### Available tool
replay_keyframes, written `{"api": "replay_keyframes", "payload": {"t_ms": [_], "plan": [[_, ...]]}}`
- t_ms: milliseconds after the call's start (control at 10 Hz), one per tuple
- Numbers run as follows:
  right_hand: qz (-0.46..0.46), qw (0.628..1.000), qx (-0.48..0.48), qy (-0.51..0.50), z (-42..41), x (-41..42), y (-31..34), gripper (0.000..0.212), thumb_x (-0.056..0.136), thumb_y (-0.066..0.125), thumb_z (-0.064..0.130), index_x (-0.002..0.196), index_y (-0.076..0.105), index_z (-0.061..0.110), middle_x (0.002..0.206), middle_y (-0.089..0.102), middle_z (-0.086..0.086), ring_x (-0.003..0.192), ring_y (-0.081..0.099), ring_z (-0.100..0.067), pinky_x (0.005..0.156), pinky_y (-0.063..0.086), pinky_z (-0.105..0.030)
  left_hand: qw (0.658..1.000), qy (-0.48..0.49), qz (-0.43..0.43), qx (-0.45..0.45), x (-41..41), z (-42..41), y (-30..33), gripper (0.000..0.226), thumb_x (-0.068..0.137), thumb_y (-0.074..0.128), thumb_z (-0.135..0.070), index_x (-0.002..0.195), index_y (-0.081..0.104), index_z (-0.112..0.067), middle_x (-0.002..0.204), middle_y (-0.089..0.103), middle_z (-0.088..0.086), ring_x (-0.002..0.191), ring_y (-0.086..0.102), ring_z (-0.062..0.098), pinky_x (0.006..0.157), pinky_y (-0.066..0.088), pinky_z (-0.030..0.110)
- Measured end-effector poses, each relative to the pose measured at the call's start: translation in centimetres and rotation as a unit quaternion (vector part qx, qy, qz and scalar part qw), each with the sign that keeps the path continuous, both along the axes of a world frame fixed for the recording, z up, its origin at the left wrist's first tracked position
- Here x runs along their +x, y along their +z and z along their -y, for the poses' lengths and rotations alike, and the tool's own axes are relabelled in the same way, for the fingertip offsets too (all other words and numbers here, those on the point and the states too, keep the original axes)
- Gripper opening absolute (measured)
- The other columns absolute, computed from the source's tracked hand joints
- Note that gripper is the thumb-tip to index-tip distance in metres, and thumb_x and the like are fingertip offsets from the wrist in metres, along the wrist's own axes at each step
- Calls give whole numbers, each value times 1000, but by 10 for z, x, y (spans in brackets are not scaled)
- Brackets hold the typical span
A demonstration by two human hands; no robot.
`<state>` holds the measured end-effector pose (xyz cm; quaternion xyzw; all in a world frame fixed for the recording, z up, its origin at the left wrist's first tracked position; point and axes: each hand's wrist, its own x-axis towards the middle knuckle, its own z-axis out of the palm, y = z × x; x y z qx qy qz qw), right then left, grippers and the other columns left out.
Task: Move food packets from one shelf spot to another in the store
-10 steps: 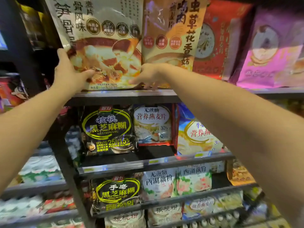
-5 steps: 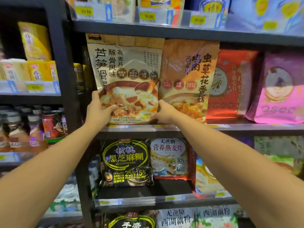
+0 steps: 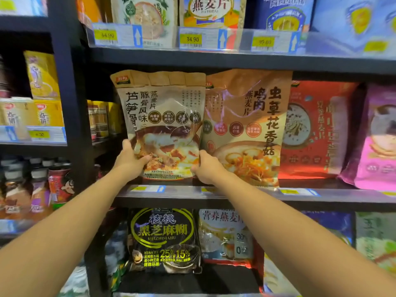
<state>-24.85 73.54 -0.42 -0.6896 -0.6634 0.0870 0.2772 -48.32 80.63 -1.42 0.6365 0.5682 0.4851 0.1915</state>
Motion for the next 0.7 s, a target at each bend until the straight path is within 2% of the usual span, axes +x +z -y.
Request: {"api": "replay_keyframes", "payload": {"t_ms": [100, 200, 300, 400, 500, 600, 700], "plan": [[1, 1000, 0, -5, -1, -2, 1, 39, 104, 55, 29, 138, 45, 12, 138, 58, -18, 125, 56, -41, 99, 50, -47, 1000, 12, -14, -15, 0, 0, 2, 59, 94, 74, -24, 138, 36, -14, 129, 64, 11, 118, 61, 35, 86, 47, 44], [4, 1000, 0, -18, 3, -8, -1, 37, 105, 54, 28, 137, 44, 12, 137, 58, -19, 123, 56, -42, 92, 48, -46, 998, 44, -34, -23, 1, 4, 3, 62, 95, 74, -23, 142, 36, -11, 135, 60, 16, 123, 58, 40, 95, 48, 51], [9, 999, -5, -30, 13, -11, 0, 39, 105, 55, 28, 138, 42, 10, 138, 58, -19, 122, 58, -42, 89, 48, -45, 996, 67, -43, -40, 2, 11, 5, 60, 95, 74, -24, 139, 37, -7, 133, 59, 20, 121, 58, 42, 94, 49, 52], [16, 999, -10, -39, 31, -11, 4, 48, 102, 61, 34, 141, 44, 12, 140, 58, -15, 126, 58, -38, 100, 51, -48, 993, 86, -64, -55, 0, 22, 11, 72, 93, 75, -28, 145, 33, -3, 143, 48, 24, 127, 52, 45, 101, 48, 54], [39, 998, -14, -52, 52, -10, 7, 54, 99, 63, 45, 139, 48, 12, 139, 59, -13, 125, 59, -36, 100, 52, -48, 990, 78, -103, -58, -4, 37, 12, 83, 91, 76, -34, 149, 27, -1, 148, 36, 27, 131, 46, 47, 105, 45, 56], [57, 996, -17, -65, 86, -8, 9, 64, 98, 62, 53, 143, 45, 12, 141, 56, -13, 125, 58, -36, 95, 52, -45, 988, 32, -149, -27, -4, 58, 8, 85, 88, 79, -38, 149, 31, -3, 145, 39, 26, 131, 46, 46, 107, 46, 55], [65, 995, -23, -73, 116, -5, 9, 75, 95, 64, 57, 151, 41, 13, 147, 53, -13, 130, 56, -35, 101, 52, -47, 976, -5, -217, -1, -4, 86, 10, 81, 85, 80, -46, 144, 40, -9, 140, 50, 21, 125, 55, 43, 101, 51, 51]]}}
